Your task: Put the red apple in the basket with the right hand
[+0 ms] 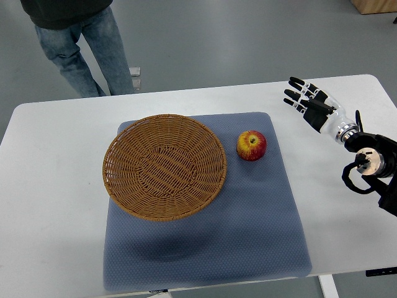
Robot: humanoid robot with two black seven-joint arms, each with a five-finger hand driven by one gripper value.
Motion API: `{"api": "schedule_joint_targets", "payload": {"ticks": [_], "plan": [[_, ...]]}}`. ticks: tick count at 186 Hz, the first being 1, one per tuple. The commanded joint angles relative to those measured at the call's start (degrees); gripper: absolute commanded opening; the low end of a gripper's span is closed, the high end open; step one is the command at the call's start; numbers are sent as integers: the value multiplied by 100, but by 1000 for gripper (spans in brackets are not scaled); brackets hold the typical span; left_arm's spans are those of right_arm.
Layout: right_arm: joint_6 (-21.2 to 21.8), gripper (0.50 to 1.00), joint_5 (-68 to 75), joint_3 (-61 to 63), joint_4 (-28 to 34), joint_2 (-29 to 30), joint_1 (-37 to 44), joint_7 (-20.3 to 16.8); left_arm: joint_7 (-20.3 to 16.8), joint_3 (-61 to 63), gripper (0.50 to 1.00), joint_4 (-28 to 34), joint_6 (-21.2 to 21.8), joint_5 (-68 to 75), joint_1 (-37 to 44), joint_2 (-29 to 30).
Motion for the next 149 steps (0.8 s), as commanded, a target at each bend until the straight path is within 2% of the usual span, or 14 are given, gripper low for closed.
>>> {"api": "schedule_joint_targets", "payload": {"ticks": [1,27,149], "plan": [[1,921,9,0,0,-1,0,0,-1,1,1000,79,23,-1,-22,0],[10,921,0,0,0,-1,0,9,-1,1,1000,264,49,-1,-31,0],[-8,921,0,0,-18,-10,9,26,-1,9,1000,229,32,-1,-31,0]]}}
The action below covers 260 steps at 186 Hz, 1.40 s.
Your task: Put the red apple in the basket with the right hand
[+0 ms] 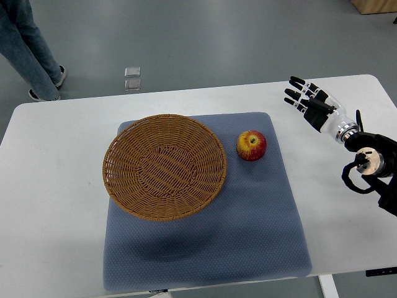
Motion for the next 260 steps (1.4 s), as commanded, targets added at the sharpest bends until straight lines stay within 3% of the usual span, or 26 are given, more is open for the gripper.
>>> {"api": "schedule_joint_targets", "payload": {"ticks": [1,64,100,184,216,231,260], "plan": [[18,921,3,-3,-8,-17,0,0,0,0,1000,-15,0,0,0,0],[62,921,-199,-91,1,-149,158,-70,0,0,1000,3,0,0,0,0],[449,921,-366,-100,27,-237,246,-70,0,0,1000,-6,0,0,0,0],[572,913,-3073,-109,792,-430,413,0,0,0,1000,-6,0,0,0,0],[484,909,-4944,-109,1187,-483,492,299,0,0,1000,-6,0,0,0,0],[475,909,-5182,-109,1196,-483,492,334,0,0,1000,-6,0,0,0,0],[80,909,-6202,-109,1231,-457,475,431,0,0,1000,-6,0,0,0,0]]}}
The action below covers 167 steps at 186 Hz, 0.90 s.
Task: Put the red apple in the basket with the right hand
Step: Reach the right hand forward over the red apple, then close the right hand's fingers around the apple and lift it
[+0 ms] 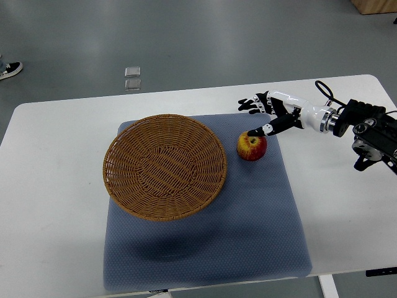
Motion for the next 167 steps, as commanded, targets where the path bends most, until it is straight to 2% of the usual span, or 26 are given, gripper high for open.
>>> {"api": "schedule_joint_targets", "payload": {"ticks": [1,41,80,137,154,165,167], "plan": [[-200,909,-538,1,8,23,-16,43,0,0,1000,0,0,0,0,0],[-490,909,-1231,-17,25,40,-25,113,0,0,1000,0,0,0,0,0],[-499,909,-1584,-96,412,6,-42,192,0,0,1000,0,0,0,0,0],[-517,909,-2041,-184,491,23,-68,192,0,0,1000,0,0,0,0,0],[-833,909,-2138,-280,491,23,-86,192,0,0,1000,0,0,0,0,0],[-851,909,-2147,-298,491,23,-86,192,0,0,1000,0,0,0,0,0],[-974,909,-2138,-377,491,14,-77,192,0,0,1000,0,0,0,0,0]]}}
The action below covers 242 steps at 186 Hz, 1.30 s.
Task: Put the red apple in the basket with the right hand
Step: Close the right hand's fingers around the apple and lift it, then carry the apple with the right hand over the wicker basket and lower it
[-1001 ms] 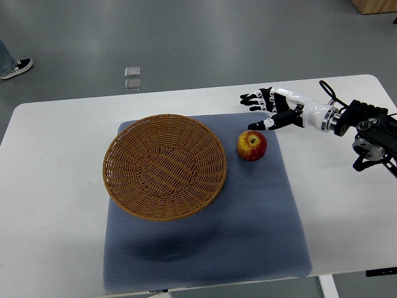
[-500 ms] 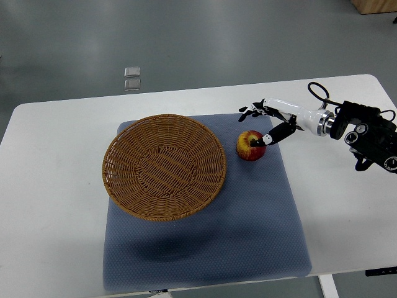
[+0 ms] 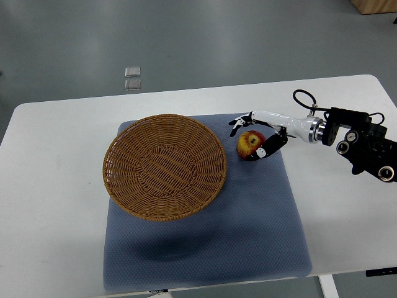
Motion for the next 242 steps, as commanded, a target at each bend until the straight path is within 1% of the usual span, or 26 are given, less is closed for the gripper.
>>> {"api": "schedule_joint_targets", "payload": {"ticks": [1,47,72,83,92,93,94,97,109,112,113,120,121,124,125,129,132,141,142,198,203,224,225,231,241,242], "plan": [[-265,909,-22,-146,0,-12,2,0,0,0,1000,0,0,0,0,0],[-476,909,-84,-340,-9,-12,-6,0,0,0,1000,0,0,0,0,0],[-819,909,-154,-577,-9,-12,-15,0,0,0,1000,0,0,0,0,0],[-986,897,-154,-674,-26,-12,-15,-9,0,0,1000,0,0,0,0,0],[-986,897,-154,-674,-26,-12,-15,-9,0,0,1000,0,0,0,0,0],[-1082,840,-154,-735,-44,-12,-15,-9,0,0,1000,0,0,0,0,0],[-1083,840,-154,-735,-44,-12,-15,-9,0,0,1000,0,0,0,0,0],[-1118,805,-154,-753,-52,-21,-15,-9,0,0,1000,0,0,0,0,0],[-1206,719,-180,-762,-53,-21,-15,-9,0,0,1000,0,0,0,0,0],[-1223,709,-189,-762,-61,-12,-24,-9,0,0,1000,0,0,0,0,0],[-1241,693,-189,-762,-61,-12,-24,-18,0,0,1000,0,0,0,0,0],[-1276,646,-198,-770,-61,-21,-24,-18,0,0,1000,0,0,0,0,0],[-1285,627,-198,-770,-61,-21,-24,-18,0,0,1000,0,0,0,0,0],[-1285,613,-198,-788,-61,-21,-15,-18,0,0,1000,0,0,0,0,0],[-1294,597,-198,-797,-61,-21,-15,-18,0,0,1000,0,0,0,0,0],[-1294,582,-198,-806,-70,-21,-15,-18,0,0,1000,0,0,0,0,0],[-1294,548,-198,-832,-70,-21,-15,-18,0,0,1000,0,0,0,0,0],[-1294,547,-198,-832,-70,-21,-15,-18,0,0,1000,0,0,0,0,0],[-1294,500,-198,-867,-79,-29,-15,-9,0,0,1000,0,0,0,0,0],[-1399,500,-180,-841,-53,-21,29,17,0,0,1000,0,0,0,0,0],[-1487,500,-137,-753,-9,-29,81,44,0,0,1000,0,0,0,0,0],[-1505,500,-101,-683,44,-29,266,105,0,0,1000,0,0,0,0,0],[-1505,500,-93,-613,114,-29,431,123,0,0,1000,0,0,0,0,0],[-1505,500,-93,-595,176,-29,521,123,0,0,1000,0,0,0,0,0],[-1505,500,-93,-595,176,-29,521,123,0,0,1000,0,0,0,0,0],[-1496,500,-93,-560,307,-29,686,123,0,0,1000,0,0,0,0,0]]}}
